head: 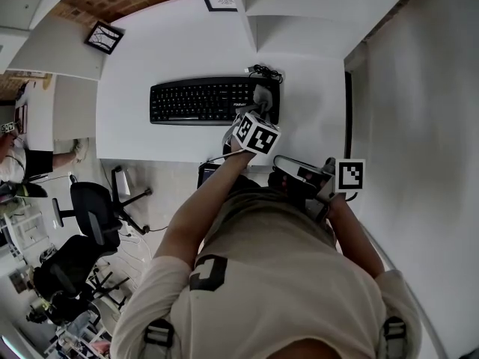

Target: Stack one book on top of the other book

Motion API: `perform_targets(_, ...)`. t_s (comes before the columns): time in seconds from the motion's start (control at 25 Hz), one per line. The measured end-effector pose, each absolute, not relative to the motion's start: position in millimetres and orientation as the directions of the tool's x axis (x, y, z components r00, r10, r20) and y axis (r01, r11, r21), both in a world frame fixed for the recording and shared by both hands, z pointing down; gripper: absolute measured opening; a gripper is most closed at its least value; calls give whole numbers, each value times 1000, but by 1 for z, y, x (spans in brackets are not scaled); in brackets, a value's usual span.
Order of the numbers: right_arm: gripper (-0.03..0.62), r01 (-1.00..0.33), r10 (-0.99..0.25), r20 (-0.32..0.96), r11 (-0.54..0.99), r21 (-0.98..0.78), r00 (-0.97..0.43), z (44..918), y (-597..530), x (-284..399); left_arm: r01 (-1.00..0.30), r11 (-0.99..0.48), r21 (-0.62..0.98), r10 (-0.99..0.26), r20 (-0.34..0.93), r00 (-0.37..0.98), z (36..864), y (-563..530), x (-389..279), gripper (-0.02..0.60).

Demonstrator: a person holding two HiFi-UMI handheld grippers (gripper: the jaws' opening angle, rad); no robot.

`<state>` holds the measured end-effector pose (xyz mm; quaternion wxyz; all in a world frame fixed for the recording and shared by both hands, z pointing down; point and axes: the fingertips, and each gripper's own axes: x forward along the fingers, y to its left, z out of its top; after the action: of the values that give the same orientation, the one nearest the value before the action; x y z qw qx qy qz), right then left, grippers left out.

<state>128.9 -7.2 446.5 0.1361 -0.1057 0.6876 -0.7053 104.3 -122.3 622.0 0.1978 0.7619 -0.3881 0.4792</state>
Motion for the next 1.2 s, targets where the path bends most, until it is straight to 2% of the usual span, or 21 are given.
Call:
perform_targets(0.52, 6, 26, -364, -18, -15, -1000, -931, 450, -3, 132, -808, -554, 201, -310, 851, 425, 619, -117, 149, 34)
perform_targets(0.8, 6, 14, -382, -5, -21, -1000, -924, 451, 0, 131, -738, -577, 349, -251, 785, 567, 606, -101, 169, 34)
perform_targets(1.0, 6, 24, -359, -11, -32, -999, -933, 451, -1, 117, -804, -492, 334, -401, 733, 550, 562, -120, 112, 34)
perform_targets(1.2, 6, 35, -286, -29, -14, -999, -958, 450, -3, 85, -891, -370, 262, -547, 713, 438, 528, -126, -3, 34)
